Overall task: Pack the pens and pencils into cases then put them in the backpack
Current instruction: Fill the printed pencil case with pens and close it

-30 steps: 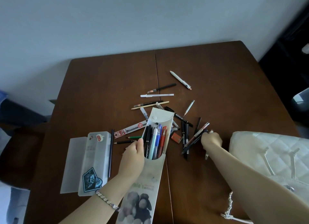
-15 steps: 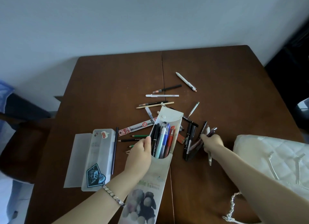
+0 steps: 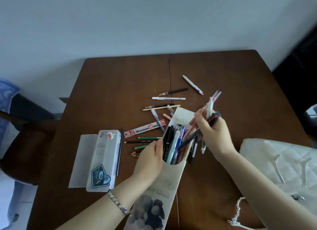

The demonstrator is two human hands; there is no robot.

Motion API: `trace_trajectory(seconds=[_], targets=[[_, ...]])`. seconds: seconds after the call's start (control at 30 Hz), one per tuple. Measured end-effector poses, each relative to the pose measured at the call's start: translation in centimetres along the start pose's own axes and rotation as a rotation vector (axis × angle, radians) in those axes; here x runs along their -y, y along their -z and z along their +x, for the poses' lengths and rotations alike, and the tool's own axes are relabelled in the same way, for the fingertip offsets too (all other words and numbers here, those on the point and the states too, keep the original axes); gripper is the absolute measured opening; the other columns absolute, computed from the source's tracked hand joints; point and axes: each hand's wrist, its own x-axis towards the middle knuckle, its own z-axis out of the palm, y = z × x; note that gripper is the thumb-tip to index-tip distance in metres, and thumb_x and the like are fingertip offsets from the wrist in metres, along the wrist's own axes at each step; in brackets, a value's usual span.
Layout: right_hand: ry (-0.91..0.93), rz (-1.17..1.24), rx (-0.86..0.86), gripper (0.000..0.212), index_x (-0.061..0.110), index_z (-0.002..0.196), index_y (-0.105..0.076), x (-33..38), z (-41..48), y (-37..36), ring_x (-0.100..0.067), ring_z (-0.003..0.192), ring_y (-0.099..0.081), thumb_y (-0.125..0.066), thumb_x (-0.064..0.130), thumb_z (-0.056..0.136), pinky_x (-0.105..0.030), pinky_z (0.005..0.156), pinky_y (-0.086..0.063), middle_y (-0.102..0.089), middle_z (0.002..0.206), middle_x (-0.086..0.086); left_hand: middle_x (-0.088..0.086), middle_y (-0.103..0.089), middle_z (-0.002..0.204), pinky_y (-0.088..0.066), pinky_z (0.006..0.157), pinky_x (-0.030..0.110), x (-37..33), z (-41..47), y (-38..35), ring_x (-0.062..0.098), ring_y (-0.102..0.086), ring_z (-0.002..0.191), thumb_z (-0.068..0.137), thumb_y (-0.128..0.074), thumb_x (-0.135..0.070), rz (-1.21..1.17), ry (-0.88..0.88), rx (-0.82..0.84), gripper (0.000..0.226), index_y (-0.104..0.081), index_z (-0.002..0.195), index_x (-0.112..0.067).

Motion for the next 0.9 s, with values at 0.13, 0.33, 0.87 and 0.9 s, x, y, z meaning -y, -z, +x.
trace_trajectory(seconds=[0.13, 0.33, 0.87, 0.9], targets=[[-0.112, -0.078, 0.174, 0.017, 0.017, 0.077, -0.064, -1.0, -0.4, -0.2, 0.001, 0.051, -0.058, -0.056, 0.023, 0.091, -0.012, 0.052, -0.047, -0.065, 0.068, -0.001, -0.007, -0.067, 0.088, -0.051, 0.076, 0.026, -0.2, -0.4, 0.2, 0.004, -0.062, 0.084, 0.1, -0.025, -0.039, -0.026, -0.039, 0.004, 0.044, -0.064, 0.102, -0.019], [-0.197, -0.218, 0.382, 0.027, 0.008, 0.068, -0.065, -2.1, -2.5, -1.1, -0.004, 0.039, -0.049, -0.063, 0.027, 0.086, -0.011, 0.046, -0.039, -0.059, 0.047, 0.001, -0.005, -0.066, 0.085, -0.053, 0.073, 0.027, -0.1, -0.5, 0.1, 0.008, -0.063, 0.081, 0.1, -0.025, -0.038, -0.013, -0.003, -0.047, 0.043, -0.063, 0.101, -0.017], [-0.269, -0.148, 0.053, 0.026, 0.001, 0.07, -0.068, -2.4, -0.9, -0.4, -0.002, 0.035, -0.053, -0.073, 0.026, 0.078, -0.012, 0.039, -0.039, -0.065, 0.047, 0.001, -0.002, -0.068, 0.089, -0.052, 0.076, 0.033, -1.2, -0.9, 0.1, 0.009, -0.063, 0.083, 0.099, -0.025, -0.041, 0.099, -0.032, 0.019, 0.045, -0.062, 0.102, -0.015], [-0.269, -0.156, 0.068, 0.029, -0.001, 0.07, -0.069, -2.3, -1.1, -0.6, -0.006, 0.039, -0.056, -0.074, 0.026, 0.077, -0.016, 0.043, -0.044, -0.066, 0.047, 0.0, -0.003, -0.067, 0.089, -0.054, 0.076, 0.034, -1.2, -1.0, 0.1, 0.009, -0.063, 0.083, 0.099, -0.025, -0.042, 0.113, -0.031, 0.019, 0.045, -0.062, 0.103, -0.016]])
